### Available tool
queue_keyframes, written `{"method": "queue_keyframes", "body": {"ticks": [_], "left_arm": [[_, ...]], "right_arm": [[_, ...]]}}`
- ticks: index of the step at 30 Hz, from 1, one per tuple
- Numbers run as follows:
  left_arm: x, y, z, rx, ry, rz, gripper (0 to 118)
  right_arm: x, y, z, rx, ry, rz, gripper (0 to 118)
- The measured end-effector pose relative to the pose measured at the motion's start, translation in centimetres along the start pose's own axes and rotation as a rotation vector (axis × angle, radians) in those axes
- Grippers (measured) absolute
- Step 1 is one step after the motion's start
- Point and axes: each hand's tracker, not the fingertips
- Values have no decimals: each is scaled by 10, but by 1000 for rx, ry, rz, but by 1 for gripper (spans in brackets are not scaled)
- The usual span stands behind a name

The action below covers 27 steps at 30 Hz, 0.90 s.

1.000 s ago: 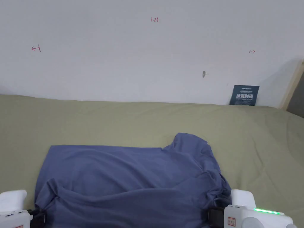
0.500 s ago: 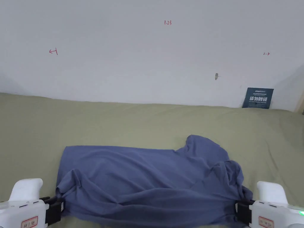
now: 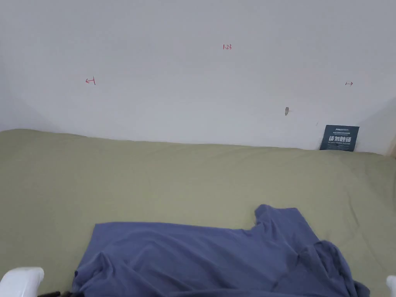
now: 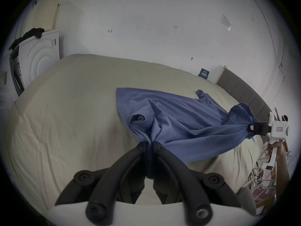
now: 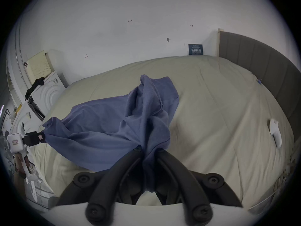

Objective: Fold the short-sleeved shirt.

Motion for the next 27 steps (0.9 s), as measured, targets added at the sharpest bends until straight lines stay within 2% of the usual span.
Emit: {"method": "queue_keyframes", "body": {"ticks": [6,11,17,20,21,23,24,25,27], "left_arm": [[0,-60,39,-113,20,37,6],[-3,-92,56,-185,16,105,6],[-4,-103,42,-282,44,129,6],[-2,-102,46,-271,47,161,7],[1,-100,51,-260,48,172,11],[14,-92,73,-202,100,153,37],[20,-87,88,-155,102,117,53],[27,-81,105,-101,108,82,69],[45,-67,139,37,159,36,70]], "right_arm": [[11,-56,40,-57,26,-76,9],[19,-89,42,-167,-36,-92,9],[22,-95,31,-209,-69,-119,9],[25,-95,37,-211,-46,-152,10],[25,-92,43,-207,-15,-195,15],[19,-80,64,-207,-26,-180,67],[15,-73,80,-167,-53,-125,91],[7,-65,100,-100,-68,-60,95],[-11,-51,137,68,-93,31,95]]}}
